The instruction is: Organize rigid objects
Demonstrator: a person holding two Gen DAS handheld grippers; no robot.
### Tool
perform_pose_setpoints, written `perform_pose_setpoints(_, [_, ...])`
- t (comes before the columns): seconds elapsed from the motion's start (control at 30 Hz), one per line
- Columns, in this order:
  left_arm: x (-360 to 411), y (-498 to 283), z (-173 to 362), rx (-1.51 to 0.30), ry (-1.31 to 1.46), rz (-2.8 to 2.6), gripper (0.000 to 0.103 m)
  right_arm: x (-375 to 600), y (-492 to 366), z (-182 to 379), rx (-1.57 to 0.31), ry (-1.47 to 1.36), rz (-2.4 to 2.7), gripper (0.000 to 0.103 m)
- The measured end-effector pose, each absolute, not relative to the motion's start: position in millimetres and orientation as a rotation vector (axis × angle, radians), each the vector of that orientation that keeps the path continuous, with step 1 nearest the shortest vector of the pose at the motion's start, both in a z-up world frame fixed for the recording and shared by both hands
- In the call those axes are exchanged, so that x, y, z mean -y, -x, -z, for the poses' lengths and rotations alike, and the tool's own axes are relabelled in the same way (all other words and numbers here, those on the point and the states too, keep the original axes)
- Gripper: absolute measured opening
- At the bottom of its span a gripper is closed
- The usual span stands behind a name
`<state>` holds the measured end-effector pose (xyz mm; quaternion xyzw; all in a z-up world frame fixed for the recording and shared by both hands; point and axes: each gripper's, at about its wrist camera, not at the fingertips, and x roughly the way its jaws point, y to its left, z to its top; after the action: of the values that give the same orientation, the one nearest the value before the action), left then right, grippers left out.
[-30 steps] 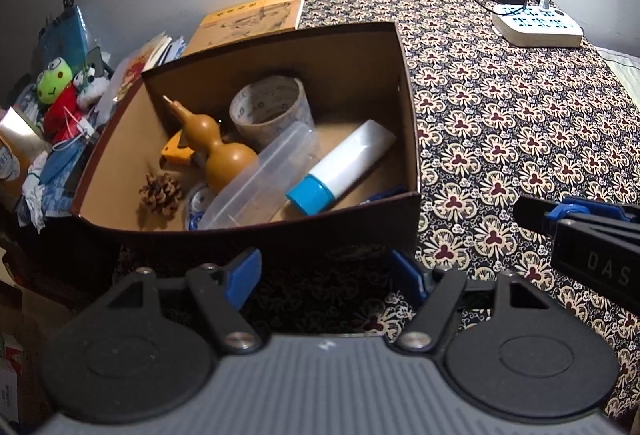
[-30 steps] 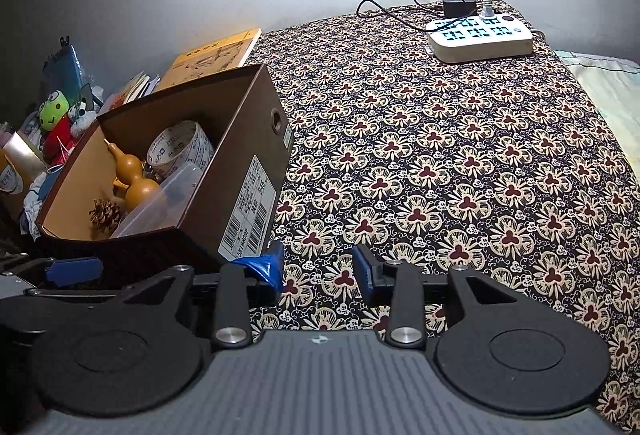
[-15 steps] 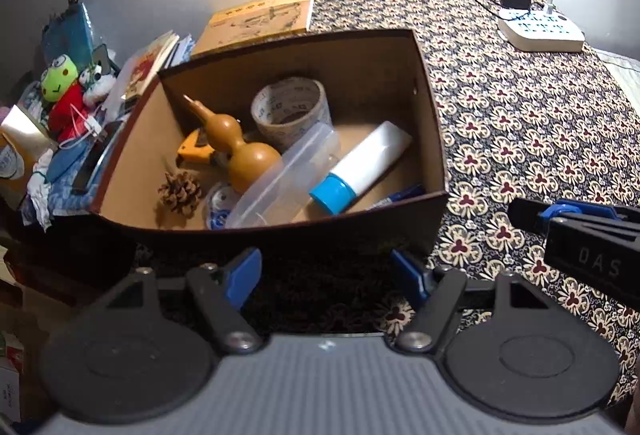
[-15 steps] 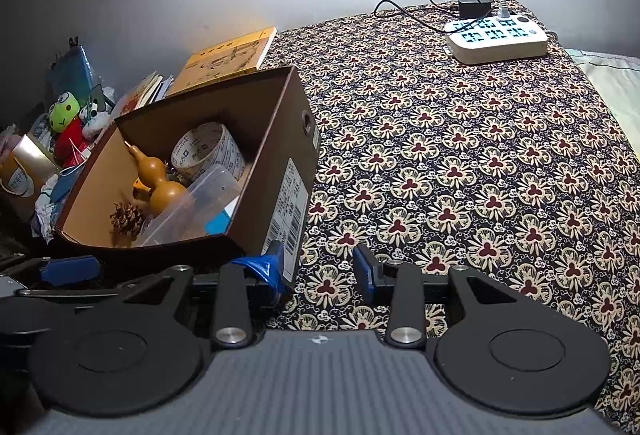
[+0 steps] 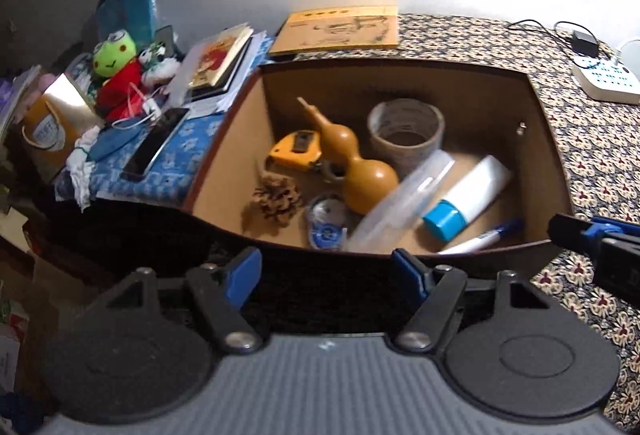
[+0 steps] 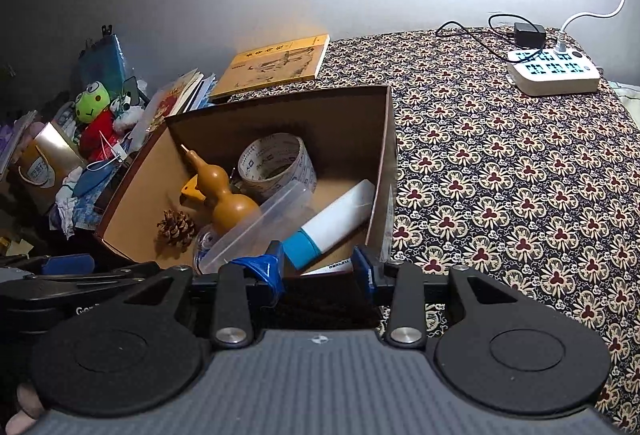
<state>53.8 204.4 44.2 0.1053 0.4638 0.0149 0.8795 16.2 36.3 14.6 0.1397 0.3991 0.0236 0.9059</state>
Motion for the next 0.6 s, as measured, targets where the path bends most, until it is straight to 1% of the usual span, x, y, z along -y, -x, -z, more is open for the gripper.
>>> perform_pose_setpoints(0.3, [-231, -81, -48, -0.943, -0.245, -0.031, 0.073, -60, -38, -31, -0.787, -0.251, 0.002, 0.023])
perform_pose_setpoints(0.6, [-232, -105, -45, -0.932, -0.276, 0.011, 0.074, -59, -39, -26, -0.767, -0.294, 0.055, 0.024])
